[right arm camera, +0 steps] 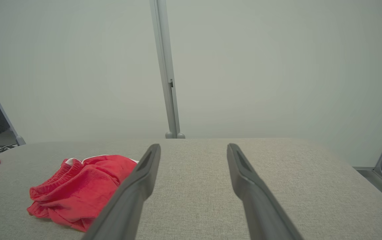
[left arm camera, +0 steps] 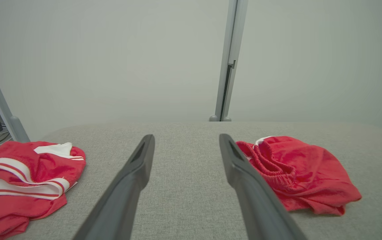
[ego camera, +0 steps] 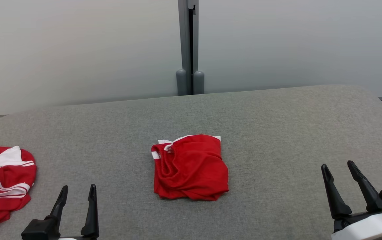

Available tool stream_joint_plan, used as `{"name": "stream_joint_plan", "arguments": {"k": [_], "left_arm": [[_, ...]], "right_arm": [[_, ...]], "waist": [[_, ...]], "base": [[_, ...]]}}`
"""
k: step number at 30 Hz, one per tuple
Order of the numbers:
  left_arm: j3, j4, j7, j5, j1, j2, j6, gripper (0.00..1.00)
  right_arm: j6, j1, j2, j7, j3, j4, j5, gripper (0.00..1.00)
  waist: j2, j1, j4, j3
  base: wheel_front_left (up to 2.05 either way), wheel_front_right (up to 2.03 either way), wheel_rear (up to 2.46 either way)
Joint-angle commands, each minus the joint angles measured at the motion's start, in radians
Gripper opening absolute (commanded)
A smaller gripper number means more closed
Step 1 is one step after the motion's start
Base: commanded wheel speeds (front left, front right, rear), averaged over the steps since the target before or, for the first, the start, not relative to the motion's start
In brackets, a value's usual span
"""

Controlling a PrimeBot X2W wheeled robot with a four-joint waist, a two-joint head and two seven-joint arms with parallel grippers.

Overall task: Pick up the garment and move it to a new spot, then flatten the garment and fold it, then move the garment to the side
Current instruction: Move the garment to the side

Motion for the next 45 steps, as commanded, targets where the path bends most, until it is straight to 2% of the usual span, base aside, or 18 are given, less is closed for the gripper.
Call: {"name": "stream_joint_plan", "arguments": {"k": [1, 7, 14, 21, 28, 29, 30, 31, 32, 40, 45], "left_arm": [[-0.001, -0.008, 0.002, 0.005, -0.012, 0.006, 0.006, 1.00], [-0.020, -0.029, 0.002, 0.013, -0.045, 0.002, 0.001, 1.00], [-0.069, -0.044, -0.018, 0.026, -0.143, -0.016, -0.032, 1.00], [-0.102, -0.002, -0.052, 0.028, -0.233, -0.039, -0.061, 1.00], [-0.105, 0.041, -0.079, 0.023, -0.279, -0.054, -0.076, 1.00], [-0.106, 0.047, -0.081, 0.022, -0.281, -0.055, -0.078, 1.00], [-0.105, 0.053, -0.083, 0.022, -0.283, -0.057, -0.080, 1.00], [-0.105, 0.059, -0.086, 0.021, -0.287, -0.058, -0.078, 1.00], [-0.103, 0.064, -0.088, 0.021, -0.292, -0.059, -0.078, 1.00], [-0.093, 0.087, -0.097, 0.029, -0.296, -0.057, -0.087, 1.00], [-0.088, 0.083, -0.098, 0.033, -0.280, -0.048, -0.087, 1.00]], "right_arm": [[0.000, 0.008, 0.000, 0.003, -0.006, 0.002, 0.000, 1.00], [0.000, 0.002, 0.003, 0.011, -0.019, 0.015, -0.002, 1.00], [0.000, -0.094, -0.003, 0.031, 0.000, 0.101, 0.007, 1.00], [0.000, -0.237, 0.024, 0.017, 0.071, 0.286, 0.038, 1.00], [0.000, -0.352, 0.077, 0.022, 0.146, 0.516, 0.084, 1.00], [0.000, -0.359, 0.084, 0.028, 0.161, 0.542, 0.086, 0.89], [0.000, -0.370, 0.090, 0.024, 0.174, 0.561, 0.092, 0.53], [0.000, -0.373, 0.093, 0.032, 0.183, 0.583, 0.101, 0.36], [0.000, -0.375, 0.092, 0.035, 0.195, 0.599, 0.103, 0.00], [-0.001, -0.401, 0.063, -0.038, 0.253, 0.617, 0.089, 0.00], [-0.001, -0.378, 0.027, -0.063, 0.277, 0.575, 0.069, 0.00]], "waist": [[0.0000, 0.0000, 0.014, 0.010], [0.0000, 0.0000, 0.070, 0.036], [0.0000, 0.0000, 0.199, 0.137], [0.0000, 0.0000, 0.298, 0.200], [0.0000, 0.0000, 0.328, 0.232], [0.0000, 0.0000, 0.330, 0.234], [0.0000, 0.0000, 0.330, 0.235], [0.0000, 0.0000, 0.331, 0.235], [0.0000, 0.0000, 0.330, 0.236], [0.0000, 0.0000, 0.296, 0.226], [0.0000, 0.0000, 0.212, 0.212]], "base": [[0.00, 0.00, 0.00], [0.00, 0.00, 0.00], [0.00, 0.00, 0.00], [0.00, 0.00, 0.00], [0.00, 0.00, 0.00], [0.00, 0.00, 0.00], [0.00, 0.00, 0.00], [0.00, 0.00, 0.00], [0.00, 0.00, 0.00], [0.00, 0.00, 0.00], [0.00, 0.00, 0.00]]}}
